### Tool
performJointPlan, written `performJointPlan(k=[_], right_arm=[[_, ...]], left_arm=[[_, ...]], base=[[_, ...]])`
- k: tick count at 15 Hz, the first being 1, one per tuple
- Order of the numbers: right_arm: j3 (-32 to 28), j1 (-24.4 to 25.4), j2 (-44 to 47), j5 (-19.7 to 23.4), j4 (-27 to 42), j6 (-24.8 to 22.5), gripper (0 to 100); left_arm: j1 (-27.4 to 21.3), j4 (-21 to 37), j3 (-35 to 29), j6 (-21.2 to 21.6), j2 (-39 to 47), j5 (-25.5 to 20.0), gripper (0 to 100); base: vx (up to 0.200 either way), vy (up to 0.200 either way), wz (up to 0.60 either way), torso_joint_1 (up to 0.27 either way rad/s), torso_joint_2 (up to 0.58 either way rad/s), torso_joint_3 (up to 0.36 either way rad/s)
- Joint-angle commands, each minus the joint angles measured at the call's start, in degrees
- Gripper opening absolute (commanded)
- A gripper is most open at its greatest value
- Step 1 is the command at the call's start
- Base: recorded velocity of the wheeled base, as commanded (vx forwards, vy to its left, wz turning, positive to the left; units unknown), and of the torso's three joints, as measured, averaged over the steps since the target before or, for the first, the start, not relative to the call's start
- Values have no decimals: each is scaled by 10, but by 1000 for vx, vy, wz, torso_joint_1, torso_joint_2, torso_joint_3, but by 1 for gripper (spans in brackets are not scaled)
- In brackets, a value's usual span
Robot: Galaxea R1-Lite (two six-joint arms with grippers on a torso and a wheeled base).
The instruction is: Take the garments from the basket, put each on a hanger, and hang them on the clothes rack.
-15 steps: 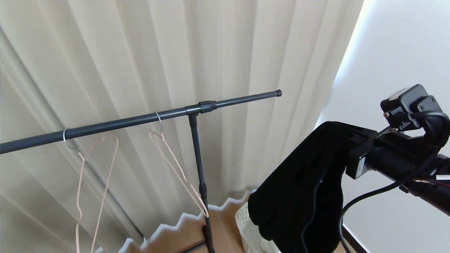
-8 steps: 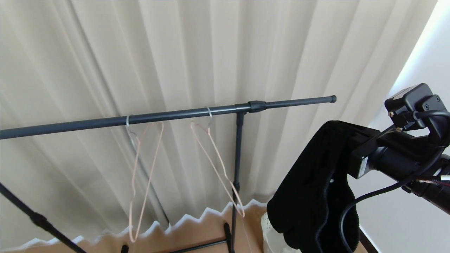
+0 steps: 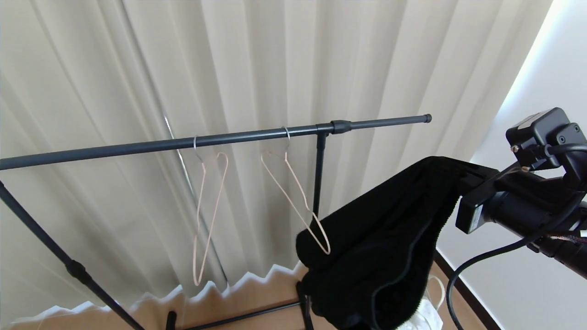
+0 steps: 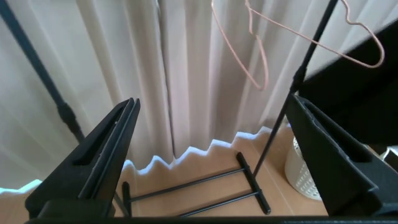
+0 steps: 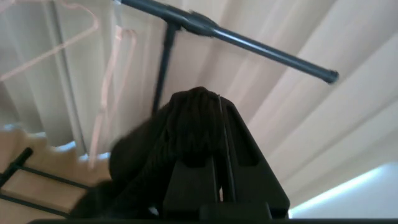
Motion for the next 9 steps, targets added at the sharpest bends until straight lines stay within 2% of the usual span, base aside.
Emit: performJointPlan(k=[1,3,7,9], right_arm=[[0,0,1,0,1,0,0],[0,0,1,0,1,0,0],[0,0,1,0,1,0,0],[0,0,1,0,1,0,0]], left_arm=[[0,0,0,0,0,0,100],[0,0,0,-1,0,1,100],[-1,0,1,-1,0,1,100],[-1,0,1,-1,0,2,100]], base=[[0,200,0,-17,-7,12],[0,0,0,0,0,0],[-200,0,0,11,4,1],[0,0,0,0,0,0]])
